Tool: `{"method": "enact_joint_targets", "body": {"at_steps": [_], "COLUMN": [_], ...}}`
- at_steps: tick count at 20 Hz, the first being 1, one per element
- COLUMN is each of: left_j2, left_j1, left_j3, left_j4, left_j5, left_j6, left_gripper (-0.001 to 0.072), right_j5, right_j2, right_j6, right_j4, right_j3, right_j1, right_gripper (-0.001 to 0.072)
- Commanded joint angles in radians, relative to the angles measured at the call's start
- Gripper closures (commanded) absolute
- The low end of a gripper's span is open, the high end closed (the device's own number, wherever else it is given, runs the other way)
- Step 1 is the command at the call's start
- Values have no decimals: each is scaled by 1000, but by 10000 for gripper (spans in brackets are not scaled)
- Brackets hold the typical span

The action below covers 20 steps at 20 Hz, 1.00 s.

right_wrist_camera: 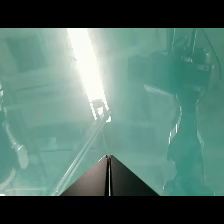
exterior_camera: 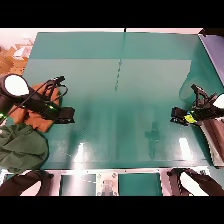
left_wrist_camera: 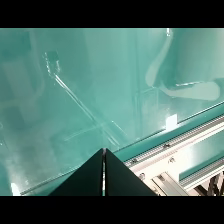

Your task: Fold the shirts.

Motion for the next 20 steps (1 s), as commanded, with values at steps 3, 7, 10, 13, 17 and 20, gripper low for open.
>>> {"method": "enact_joint_targets", "body": {"at_steps": [3, 7, 10, 13, 17, 20], "left_j2": [1, 1, 1, 1, 0, -5], "left_j1": [0, 0, 0, 0, 0, 0], "left_j3": [0, 0, 0, 0, 0, 0], "left_j4": [0, 0, 0, -3, 13, 309], "left_j5": [0, 0, 0, 5, 109, 182], "left_j6": [0, 0, 0, 1, 1, 0], "left_gripper": [685, 685, 685, 685, 684, 19], "right_j5": [0, 0, -18, -188, -234, -270], "right_j2": [1, 1, 1, 1, 1, 1], "right_j6": [0, 0, 0, 1, 0, 1], "right_j4": [0, 0, -2, -2, -2, -2], "right_j3": [0, 0, -1, -2, -2, -2], "right_j1": [1, 1, 1, 1, 1, -1], "right_gripper": [697, 698, 697, 697, 697, 697]}}
